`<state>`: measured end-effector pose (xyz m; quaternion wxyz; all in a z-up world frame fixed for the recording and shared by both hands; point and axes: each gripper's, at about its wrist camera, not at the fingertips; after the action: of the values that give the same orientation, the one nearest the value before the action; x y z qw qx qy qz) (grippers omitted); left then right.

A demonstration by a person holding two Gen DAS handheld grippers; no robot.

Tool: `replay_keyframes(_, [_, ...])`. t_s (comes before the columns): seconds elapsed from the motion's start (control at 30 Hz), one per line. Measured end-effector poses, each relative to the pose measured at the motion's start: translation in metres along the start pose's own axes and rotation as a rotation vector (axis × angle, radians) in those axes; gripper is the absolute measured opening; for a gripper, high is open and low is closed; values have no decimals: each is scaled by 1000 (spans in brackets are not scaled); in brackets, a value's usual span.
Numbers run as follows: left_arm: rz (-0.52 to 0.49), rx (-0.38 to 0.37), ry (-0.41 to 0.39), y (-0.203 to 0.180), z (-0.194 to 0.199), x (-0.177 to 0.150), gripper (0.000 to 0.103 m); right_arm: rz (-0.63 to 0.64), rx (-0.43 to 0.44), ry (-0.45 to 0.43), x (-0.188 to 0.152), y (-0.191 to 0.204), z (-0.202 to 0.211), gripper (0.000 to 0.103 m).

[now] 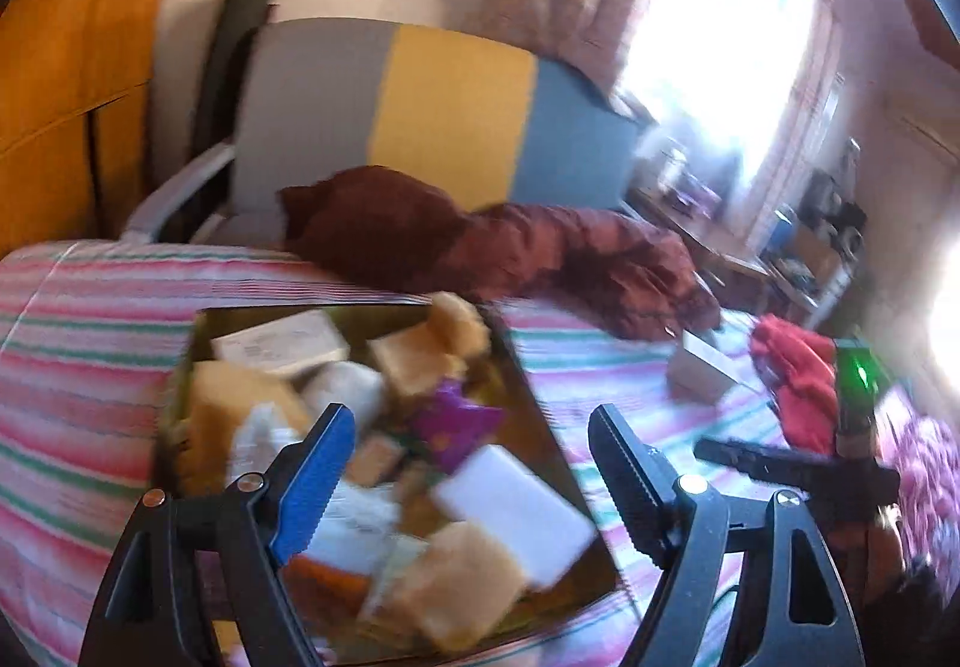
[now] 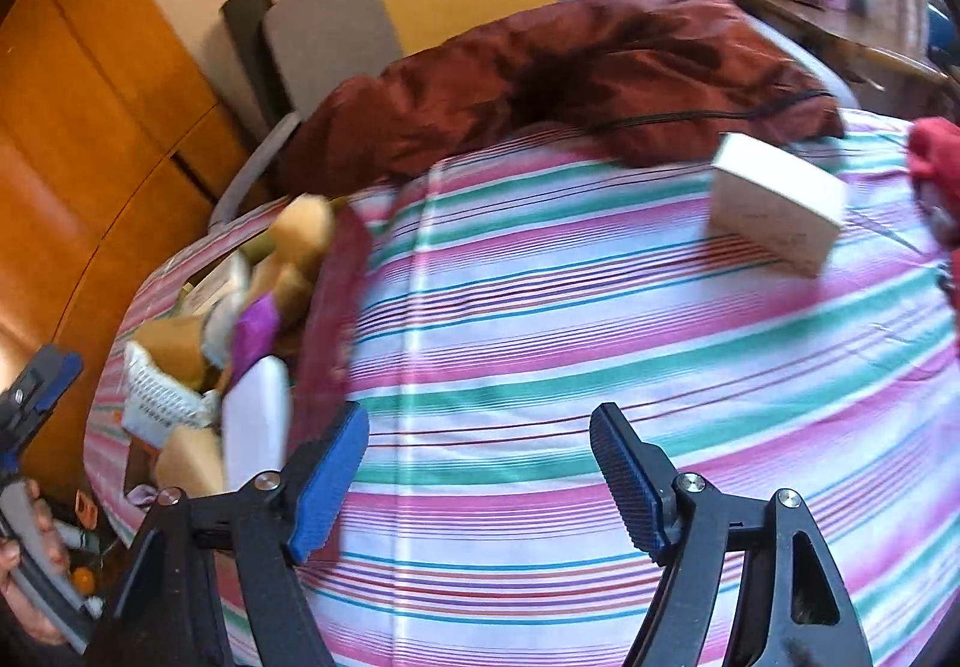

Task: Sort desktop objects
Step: 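Move both open tools back to the white box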

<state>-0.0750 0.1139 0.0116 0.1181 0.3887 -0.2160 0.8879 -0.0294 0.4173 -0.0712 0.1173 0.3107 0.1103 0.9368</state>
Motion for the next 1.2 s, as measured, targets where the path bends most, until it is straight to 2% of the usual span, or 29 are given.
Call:
replay_keyframes(0.13, [-84,-53,46,-40,-18,1,81,-31,-57,-19,5,-33,11,77])
replay_keyframes(0.27, [-117,-97,101,-73,-40,4,81,-66,-108,-32,12,-67,18,78])
replay_keyframes(0.47, [-120,-137,183,-110,-79,10,81,-199,-105,-56,21,-121,26,84])
replay_keyframes(0.67, [-148,-138,240,-147,-124,13,81,-364,-46,-88,35,-166,24,87])
replay_keyframes(0.9, [-146,-138,294,-181,-184,18,81,-470,28,-108,57,-195,7,89])
replay_keyframes(1.0, [-117,-155,306,-192,-208,23,81,-542,93,-117,65,-209,-5,90])
replay_keyframes(1.1, [-128,-179,303,-206,-230,28,81,-612,168,-120,69,-225,-16,90])
replay_keyframes(1.2, [-151,-207,307,-221,-253,32,81,-658,204,-120,71,-236,-28,91])
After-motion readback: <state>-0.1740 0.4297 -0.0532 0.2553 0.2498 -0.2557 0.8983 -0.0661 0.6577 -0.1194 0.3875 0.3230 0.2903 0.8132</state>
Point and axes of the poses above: each gripper's, at about its wrist camera, not at the fingertips, and z roughly against the way its jaws point, y to its left, x to its top, and after that the axes turned 3 degrees about z, right-handed
